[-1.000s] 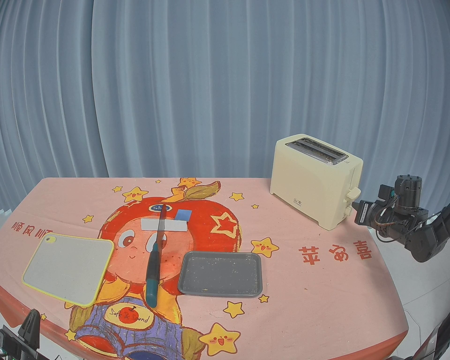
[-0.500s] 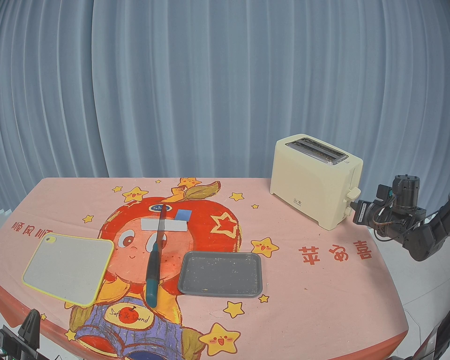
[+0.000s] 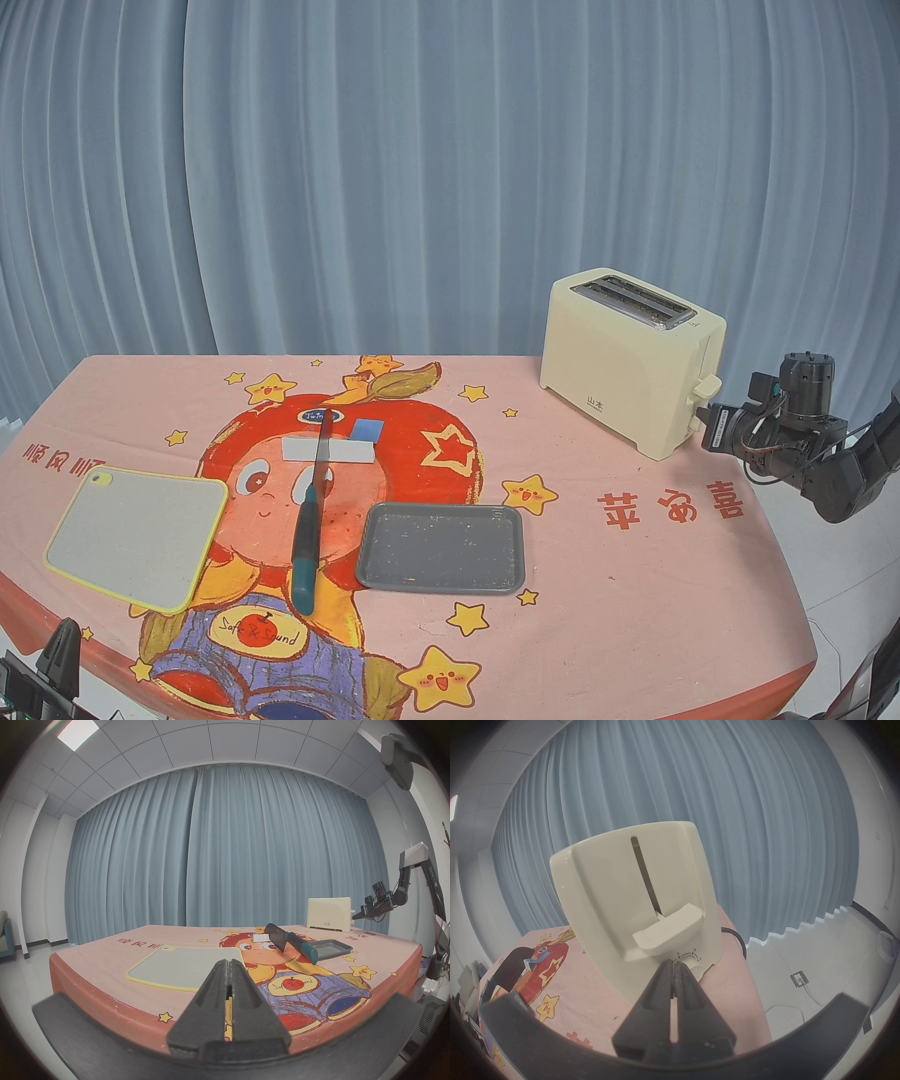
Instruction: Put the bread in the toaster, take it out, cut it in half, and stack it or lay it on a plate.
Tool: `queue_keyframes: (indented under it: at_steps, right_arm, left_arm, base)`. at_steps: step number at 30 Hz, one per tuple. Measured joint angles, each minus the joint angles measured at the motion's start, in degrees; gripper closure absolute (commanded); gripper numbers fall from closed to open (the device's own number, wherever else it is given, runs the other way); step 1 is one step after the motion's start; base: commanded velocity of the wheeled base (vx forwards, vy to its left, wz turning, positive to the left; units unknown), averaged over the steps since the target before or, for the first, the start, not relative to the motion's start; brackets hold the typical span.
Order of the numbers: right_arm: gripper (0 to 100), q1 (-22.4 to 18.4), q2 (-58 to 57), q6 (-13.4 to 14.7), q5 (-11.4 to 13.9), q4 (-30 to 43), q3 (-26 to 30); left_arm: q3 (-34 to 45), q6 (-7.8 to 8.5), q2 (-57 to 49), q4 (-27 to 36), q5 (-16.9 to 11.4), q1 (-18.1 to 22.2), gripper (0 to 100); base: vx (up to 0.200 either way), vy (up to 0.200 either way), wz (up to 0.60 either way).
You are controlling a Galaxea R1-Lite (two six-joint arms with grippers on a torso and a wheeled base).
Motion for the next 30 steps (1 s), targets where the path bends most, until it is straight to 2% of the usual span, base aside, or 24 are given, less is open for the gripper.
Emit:
queue_keyframes:
  at_steps: [30]
  right_arm:
    - [100, 1.0, 0.9, -0.2, -0.5, 0.2, 1.3]
  left_arm:
    - [0.0, 0.00, 0.0, 0.0, 0.0, 0.0, 100]
  base:
    - [0.000, 0.000, 0.00]
